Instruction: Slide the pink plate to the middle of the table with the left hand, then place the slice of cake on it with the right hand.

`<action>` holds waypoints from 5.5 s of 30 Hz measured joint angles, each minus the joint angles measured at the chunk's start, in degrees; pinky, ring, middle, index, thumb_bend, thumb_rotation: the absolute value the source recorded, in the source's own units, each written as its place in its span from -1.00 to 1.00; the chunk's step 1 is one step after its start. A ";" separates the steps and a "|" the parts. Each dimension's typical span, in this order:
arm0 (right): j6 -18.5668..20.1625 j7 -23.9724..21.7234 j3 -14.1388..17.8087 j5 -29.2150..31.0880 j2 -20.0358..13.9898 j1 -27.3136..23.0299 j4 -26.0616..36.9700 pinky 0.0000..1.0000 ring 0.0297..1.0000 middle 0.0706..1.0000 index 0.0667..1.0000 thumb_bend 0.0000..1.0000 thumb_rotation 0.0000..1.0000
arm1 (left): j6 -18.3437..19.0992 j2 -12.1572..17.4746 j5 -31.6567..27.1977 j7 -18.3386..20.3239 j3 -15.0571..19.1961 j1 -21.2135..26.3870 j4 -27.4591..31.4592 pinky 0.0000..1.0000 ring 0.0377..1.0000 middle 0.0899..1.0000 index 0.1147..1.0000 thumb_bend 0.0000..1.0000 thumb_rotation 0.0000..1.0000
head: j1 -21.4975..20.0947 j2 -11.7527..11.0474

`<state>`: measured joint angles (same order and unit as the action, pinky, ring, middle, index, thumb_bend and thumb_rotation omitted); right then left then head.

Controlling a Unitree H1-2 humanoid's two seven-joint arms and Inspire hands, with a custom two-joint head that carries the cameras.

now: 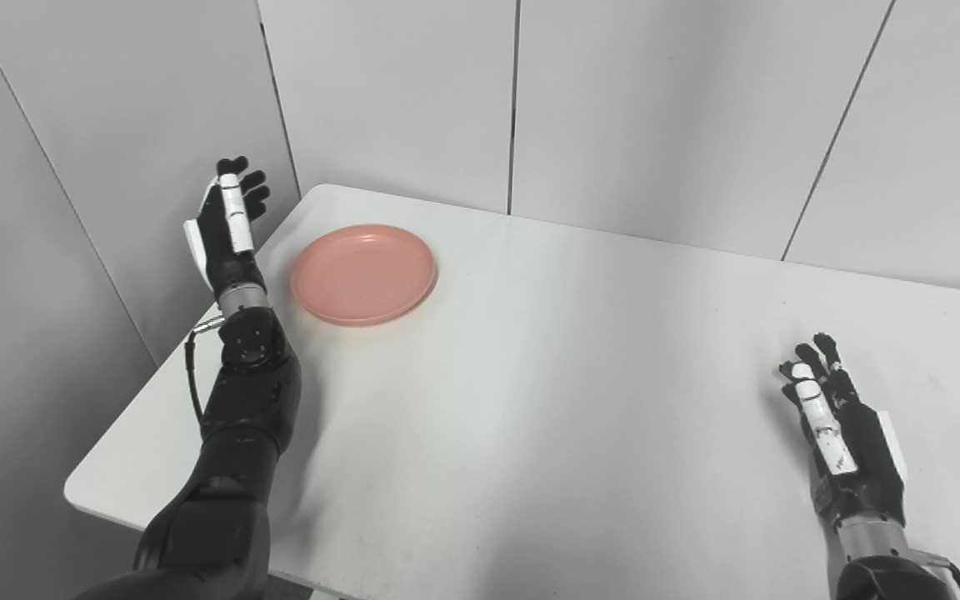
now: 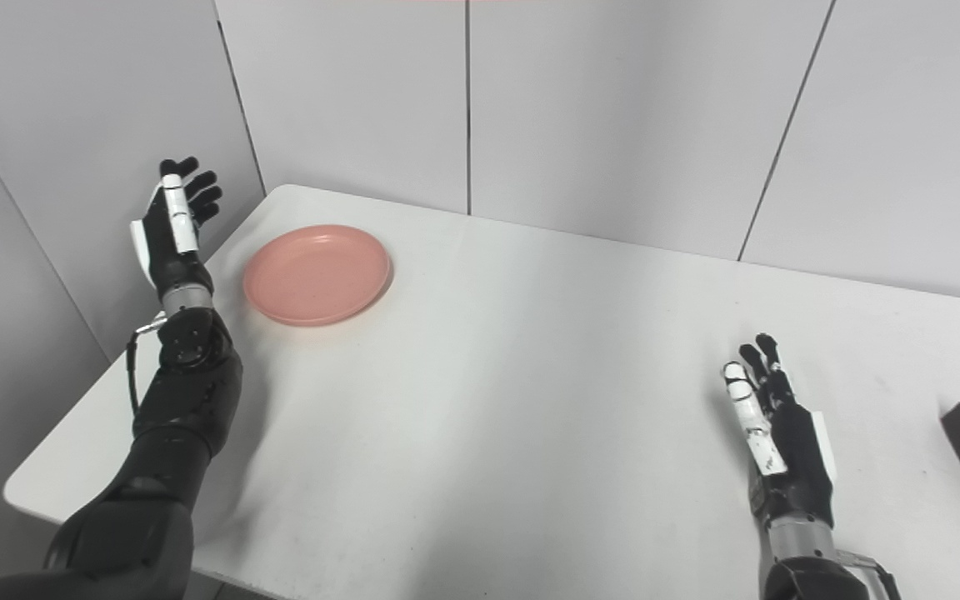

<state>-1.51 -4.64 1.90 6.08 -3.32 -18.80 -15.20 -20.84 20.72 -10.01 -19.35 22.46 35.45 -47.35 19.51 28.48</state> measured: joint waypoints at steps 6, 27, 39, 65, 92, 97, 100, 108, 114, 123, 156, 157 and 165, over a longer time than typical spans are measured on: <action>0.00 -0.08 0.04 0.11 -0.07 0.08 0.12 0.88 0.80 0.87 0.93 -0.07 0.35 | 0.63 0.40 -0.08 0.20 -0.27 0.01 -2.78 0.51 0.47 0.44 0.42 0.50 1.00 | 0.35 -0.09; 0.28 0.01 -0.02 -0.26 -0.41 1.54 2.34 0.85 0.79 0.86 0.93 -0.17 0.26 | 0.86 -0.01 -3.83 7.23 -2.05 2.48 -11.75 0.77 0.65 0.60 0.59 0.55 1.00 | 1.05 0.35; 1.24 0.13 0.02 -0.24 -0.37 1.76 2.76 0.86 0.78 0.86 0.93 -0.14 0.33 | 0.92 -0.02 -4.53 10.41 -4.14 2.91 -13.18 0.83 0.72 0.67 0.67 0.59 1.00 | 1.14 0.44; 2.00 0.29 -0.12 -0.35 -0.19 1.76 3.56 0.85 0.78 0.84 0.90 -0.12 0.27 | 8.56 -4.48 -9.31 21.27 -4.91 2.95 -6.19 0.72 0.70 0.65 0.63 0.58 1.00 | 0.62 0.97; 2.36 0.41 -0.39 -0.98 0.09 1.80 4.43 0.84 0.79 0.86 0.91 -0.15 0.29 | 19.51 -10.62 -8.65 27.86 -11.75 -1.92 9.11 0.71 0.75 0.72 0.70 0.57 1.00 | 0.18 1.67; 2.82 0.64 -0.46 -1.24 0.12 1.82 5.37 0.86 0.80 0.86 0.92 -0.15 0.32 | 20.65 -12.78 -8.41 28.35 -13.77 -3.56 12.89 0.69 0.74 0.71 0.70 0.54 0.94 | 0.00 1.76; 2.87 0.52 -0.47 -1.09 0.16 1.82 5.33 0.87 0.81 0.86 0.92 -0.13 0.34 | 20.71 -14.10 -7.38 28.34 -14.63 -4.23 14.14 0.71 0.75 0.71 0.71 0.53 0.92 | -0.18 1.93; 3.05 0.51 -0.42 -0.62 0.59 1.82 5.29 0.86 0.80 0.86 0.91 -0.10 0.33 | 24.03 -14.43 -3.70 29.48 -19.61 -5.63 18.46 0.88 0.87 0.84 0.85 0.53 1.00 | -1.22 2.55; 3.06 0.54 -0.47 -0.40 0.88 1.81 5.14 0.88 0.83 0.89 0.94 -0.10 0.33 | 24.46 -15.84 -1.64 29.32 -21.24 -7.65 22.13 0.95 0.93 0.89 0.89 0.46 1.00 | -3.59 3.42; 3.28 1.69 -1.91 -3.39 1.14 1.82 5.98 0.76 0.76 0.82 0.86 -0.05 0.35 | 24.56 -17.79 0.09 28.76 -22.86 -11.15 27.00 1.00 1.00 0.98 0.97 0.52 1.00 | -11.50 5.44; 5.22 6.77 -4.55 -9.49 6.13 0.37 3.74 0.76 0.77 0.86 0.92 -0.12 0.51 | 14.94 -16.30 2.40 29.72 -22.48 -13.67 24.37 1.00 1.00 1.00 1.00 0.35 1.00 | -31.54 6.15; 5.22 6.76 -4.64 -9.52 6.15 0.37 3.75 0.76 0.77 0.87 0.92 -0.11 0.52 | 14.76 -16.07 2.43 29.72 -22.46 -13.51 24.09 1.00 1.00 1.00 1.00 0.35 1.00 | -31.55 6.15; 5.37 7.82 -5.16 -14.56 3.53 -1.21 4.10 0.65 0.81 0.84 0.90 0.00 0.50 | 13.04 -15.39 2.42 29.80 -21.82 -12.53 22.21 1.00 1.00 1.00 1.00 0.38 1.00 | -34.01 5.01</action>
<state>3.86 3.17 -3.26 -8.49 0.22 -20.01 -11.10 -7.80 5.32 -7.58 10.45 0.64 22.92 -25.14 -14.50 33.49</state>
